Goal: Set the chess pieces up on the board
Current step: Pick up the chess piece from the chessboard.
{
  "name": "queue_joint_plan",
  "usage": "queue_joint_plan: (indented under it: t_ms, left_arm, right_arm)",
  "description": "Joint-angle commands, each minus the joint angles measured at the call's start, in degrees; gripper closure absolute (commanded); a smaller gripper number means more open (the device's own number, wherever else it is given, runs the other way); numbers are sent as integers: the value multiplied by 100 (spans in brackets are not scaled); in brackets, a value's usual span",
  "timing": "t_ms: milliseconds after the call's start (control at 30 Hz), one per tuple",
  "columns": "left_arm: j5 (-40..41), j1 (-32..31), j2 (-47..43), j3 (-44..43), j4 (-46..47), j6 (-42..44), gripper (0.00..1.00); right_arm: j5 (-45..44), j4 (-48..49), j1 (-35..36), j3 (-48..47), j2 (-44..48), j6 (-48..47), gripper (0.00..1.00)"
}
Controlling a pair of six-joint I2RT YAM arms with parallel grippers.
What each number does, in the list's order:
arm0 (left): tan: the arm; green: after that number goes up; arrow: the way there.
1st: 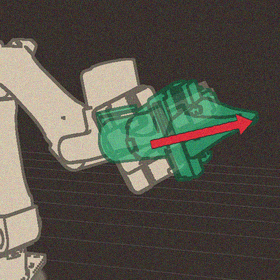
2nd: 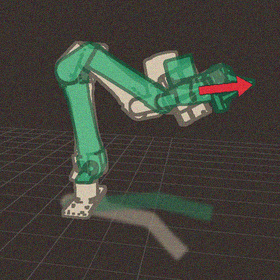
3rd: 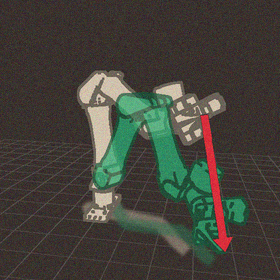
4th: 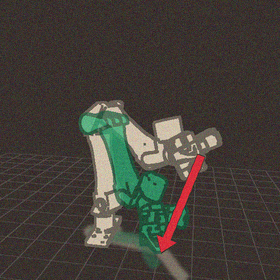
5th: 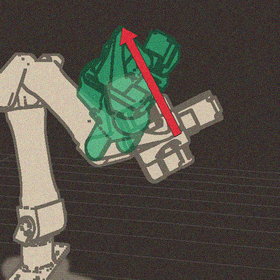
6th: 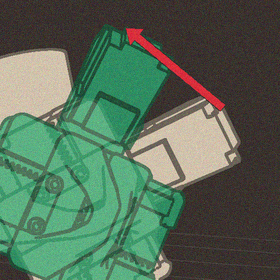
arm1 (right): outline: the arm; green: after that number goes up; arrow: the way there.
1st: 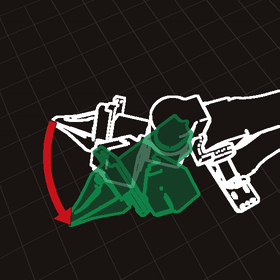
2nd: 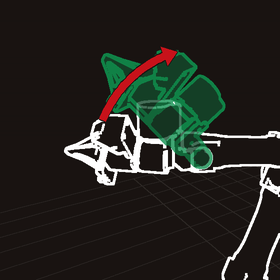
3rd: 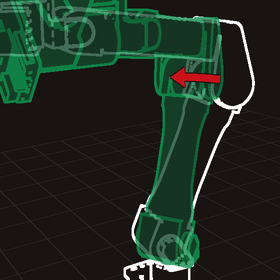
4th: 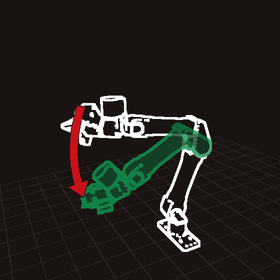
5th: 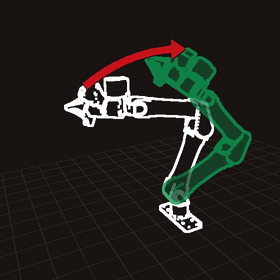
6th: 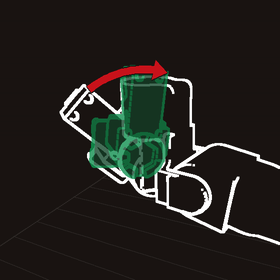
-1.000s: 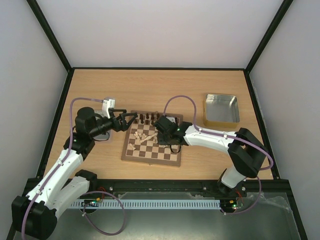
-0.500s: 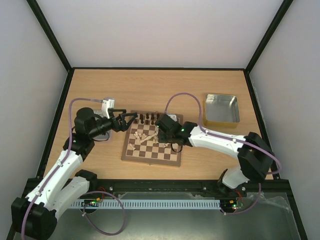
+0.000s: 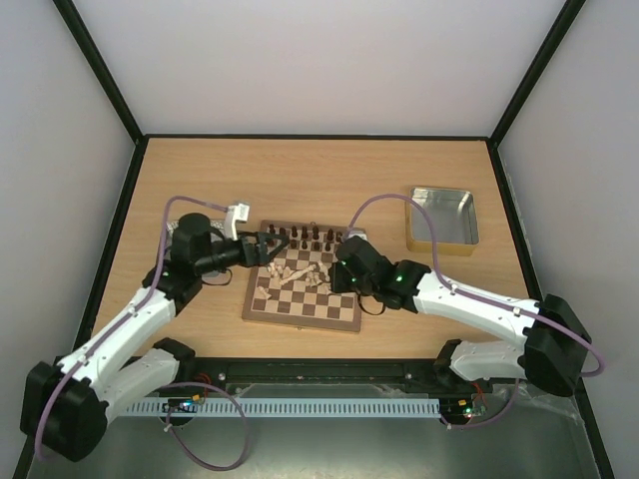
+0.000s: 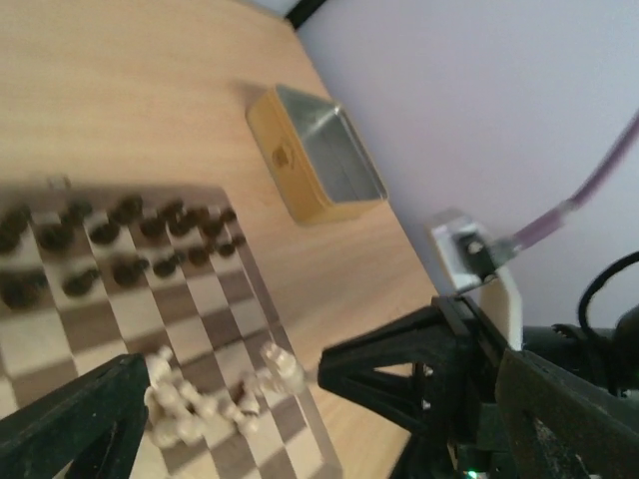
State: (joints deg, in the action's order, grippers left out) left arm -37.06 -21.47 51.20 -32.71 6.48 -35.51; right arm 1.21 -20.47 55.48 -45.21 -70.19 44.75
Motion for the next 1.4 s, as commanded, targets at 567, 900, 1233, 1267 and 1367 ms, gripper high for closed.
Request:
queue_joint_plan:
  t_ms: [567, 900, 1233, 1267, 1367]
  left_arm:
    - [-59, -1006, 2589, -269, 982, -2797, 43]
    - [-336, -1077, 2939, -271, 1417, -3094, 65]
    - [168, -1109, 2738, -235, 976, -2737, 94]
    - [372, -1130, 2658, -238, 806, -2608, 95]
    - [1084, -1317, 2409, -391, 121, -2051, 95]
  right_arm:
    - [157, 1656, 25, 425, 48, -1789, 97]
    - [178, 1724, 28, 469, 31, -1858, 97]
    - [-732, 1358, 31, 454, -4, -1206, 97]
    - [-979, 1217, 31, 431, -30, -1033, 97]
    - [-1425, 934, 10, 425, -51, -587, 98]
